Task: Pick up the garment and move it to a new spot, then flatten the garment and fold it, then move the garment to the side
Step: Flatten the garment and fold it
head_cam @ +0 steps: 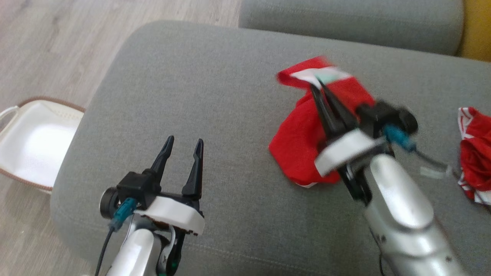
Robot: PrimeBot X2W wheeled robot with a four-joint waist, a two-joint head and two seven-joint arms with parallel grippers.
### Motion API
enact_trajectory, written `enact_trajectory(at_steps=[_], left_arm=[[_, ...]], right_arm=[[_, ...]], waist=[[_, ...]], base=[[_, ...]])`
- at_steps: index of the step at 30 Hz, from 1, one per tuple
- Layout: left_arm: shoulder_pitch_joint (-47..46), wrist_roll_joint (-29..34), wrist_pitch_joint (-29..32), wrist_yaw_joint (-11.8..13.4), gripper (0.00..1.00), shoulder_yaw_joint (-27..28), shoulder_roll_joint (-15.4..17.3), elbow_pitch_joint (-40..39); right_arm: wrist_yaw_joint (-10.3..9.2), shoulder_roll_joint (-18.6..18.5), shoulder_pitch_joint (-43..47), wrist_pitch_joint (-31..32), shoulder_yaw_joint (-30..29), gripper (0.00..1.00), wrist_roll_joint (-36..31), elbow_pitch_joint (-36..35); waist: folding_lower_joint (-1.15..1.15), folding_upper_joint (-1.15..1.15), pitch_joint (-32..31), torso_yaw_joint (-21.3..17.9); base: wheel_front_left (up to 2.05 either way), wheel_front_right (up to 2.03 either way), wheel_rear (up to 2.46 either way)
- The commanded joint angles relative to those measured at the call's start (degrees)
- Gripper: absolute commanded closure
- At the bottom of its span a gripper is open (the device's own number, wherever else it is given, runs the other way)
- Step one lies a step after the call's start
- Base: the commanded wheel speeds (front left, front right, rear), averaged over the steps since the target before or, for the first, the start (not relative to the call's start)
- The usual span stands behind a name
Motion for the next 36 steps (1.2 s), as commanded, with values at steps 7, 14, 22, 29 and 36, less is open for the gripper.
enact_trajectory(at_steps=[7, 14, 22, 29, 36], left_arm=[[0.43, -0.86, -0.7, 0.2, 0.0, 1.89, 0.13, -1.56], [2.32, -0.68, -0.7, 0.41, 0.0, 2.24, 0.13, -1.65], [2.43, -0.71, -0.7, 0.45, 0.0, 2.74, 0.13, -2.72], [0.5, -0.48, -0.7, 0.1, 0.0, 2.1, 0.13, -2.7], [-1.54, -0.52, -0.7, 0.25, 0.0, 1.45, 0.13, -2.56]], right_arm=[[0.37, 0.37, -16.74, 2.04, 6.61, 1.0, 13.24, -4.88], [0.37, 0.37, -28.4, -0.87, 5.28, 1.0, 27.43, -1.03], [0.37, 0.36, -26.4, -0.14, -3.15, 1.0, 22.52, 18.09], [0.37, -2.89, -24.16, -1.48, -11.25, 1.0, 11.57, 32.74], [0.37, -4.79, -27.37, -4.52, -19.53, 0.0, 2.7, 42.79]], waist=[[0.0, 0.0, -4.2, 0.57], [0.0, 0.0, -5.69, 1.21], [0.0, 0.0, -3.23, -0.55], [0.0, 0.0, 0.63, -2.17], [0.0, 0.0, 2.61, -3.47]], base=[[0.0, 0.0, 0.0], [0.0, 0.0, 0.0], [0.0, 0.0, 0.0], [0.0, 0.0, 0.0], [0.0, 0.0, 0.0]])
